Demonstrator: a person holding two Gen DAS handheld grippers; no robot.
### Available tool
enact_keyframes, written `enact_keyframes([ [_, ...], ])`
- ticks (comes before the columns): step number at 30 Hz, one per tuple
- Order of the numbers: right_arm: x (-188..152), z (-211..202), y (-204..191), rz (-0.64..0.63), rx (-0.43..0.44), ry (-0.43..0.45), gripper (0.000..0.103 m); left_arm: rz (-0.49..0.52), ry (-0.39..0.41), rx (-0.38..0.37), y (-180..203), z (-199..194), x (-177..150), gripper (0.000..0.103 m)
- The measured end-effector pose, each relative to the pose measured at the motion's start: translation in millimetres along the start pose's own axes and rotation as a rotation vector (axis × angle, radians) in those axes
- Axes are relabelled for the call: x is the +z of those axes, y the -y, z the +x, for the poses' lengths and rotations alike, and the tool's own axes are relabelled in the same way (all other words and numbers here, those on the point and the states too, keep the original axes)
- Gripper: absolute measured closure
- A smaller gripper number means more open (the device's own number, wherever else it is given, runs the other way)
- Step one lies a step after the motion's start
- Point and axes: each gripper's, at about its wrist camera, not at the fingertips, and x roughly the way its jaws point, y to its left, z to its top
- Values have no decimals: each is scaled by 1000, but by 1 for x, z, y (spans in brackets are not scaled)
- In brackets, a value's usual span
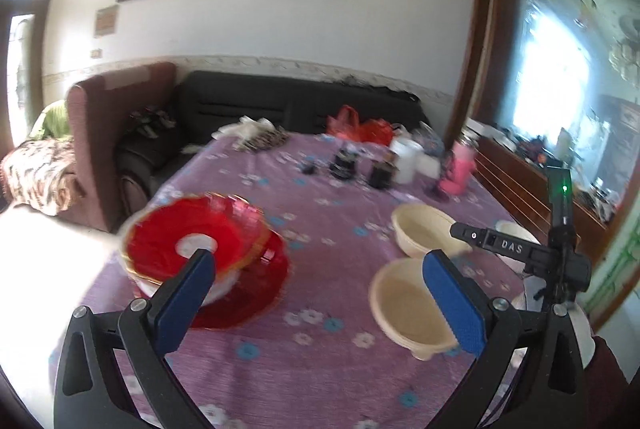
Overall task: Organize plates and bowls
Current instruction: 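Move both grippers to the rim of the large cream plastic bowl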
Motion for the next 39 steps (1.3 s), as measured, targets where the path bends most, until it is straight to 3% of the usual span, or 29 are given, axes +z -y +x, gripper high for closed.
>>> enact_keyframes([
  [6, -14, -6, 68, 95, -54, -55, 30, -13, -227, -64, 29, 60, -23, 0],
  [11, -30, 0, 74, 103, 17, -97, 30, -4, -351, -49, 43, 99, -41, 0],
  [17, -48, 14, 54, 40, 28, -102, 30, 24, -388, -19, 51, 117, -49, 0],
  [26, -54, 28, 64, 92, 65, -127, 30, -6, -450, -23, 53, 145, -56, 0],
  [30, -52, 21, 65, 90, 33, -83, 30, -2, -443, -38, 60, 148, -53, 0],
  [34, -51, 21, 74, 124, 44, -87, 30, 46, -447, 10, 68, 156, -52, 0],
  [39, -54, 27, 73, 127, 74, -126, 30, -15, -472, 3, 61, 166, -57, 0],
])
